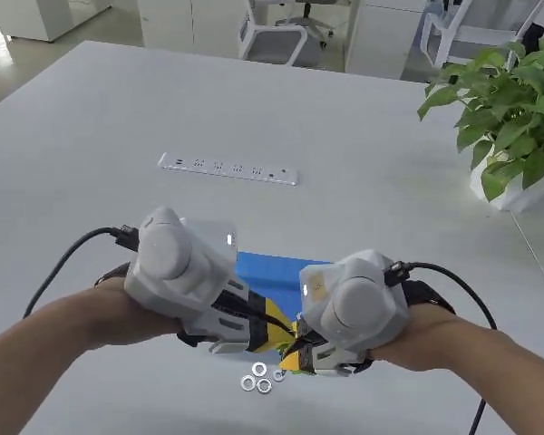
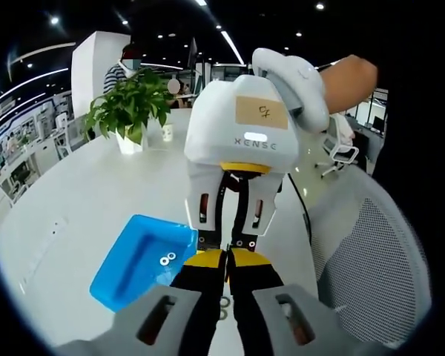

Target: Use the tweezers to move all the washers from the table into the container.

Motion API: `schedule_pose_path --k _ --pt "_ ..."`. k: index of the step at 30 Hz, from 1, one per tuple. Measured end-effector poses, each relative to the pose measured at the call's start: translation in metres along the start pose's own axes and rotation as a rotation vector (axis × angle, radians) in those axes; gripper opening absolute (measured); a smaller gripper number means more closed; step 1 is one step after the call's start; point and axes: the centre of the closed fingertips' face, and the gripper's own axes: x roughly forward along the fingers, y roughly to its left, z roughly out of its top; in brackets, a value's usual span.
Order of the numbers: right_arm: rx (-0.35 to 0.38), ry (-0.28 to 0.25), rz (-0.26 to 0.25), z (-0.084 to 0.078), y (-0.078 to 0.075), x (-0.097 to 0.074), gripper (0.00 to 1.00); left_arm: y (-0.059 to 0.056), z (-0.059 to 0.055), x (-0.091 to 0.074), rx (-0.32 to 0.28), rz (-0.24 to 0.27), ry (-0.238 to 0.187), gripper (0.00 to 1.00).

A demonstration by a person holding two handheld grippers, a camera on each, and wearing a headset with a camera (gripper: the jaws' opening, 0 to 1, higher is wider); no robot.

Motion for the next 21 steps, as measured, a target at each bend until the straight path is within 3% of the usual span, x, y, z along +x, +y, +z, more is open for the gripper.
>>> schedule_pose_path --k 7,21 --pt "-0.004 0.007 0.005 -0.006 0.003 0.007 0.08 -0.001 -0.011 0.004 -0.013 -0.002 0.017 0.06" --pt "-0.005 -0.004 0.004 -0.004 0.000 0.008 0.08 0.000 -0.010 0.003 -0.019 -0.006 0.021 0.06"
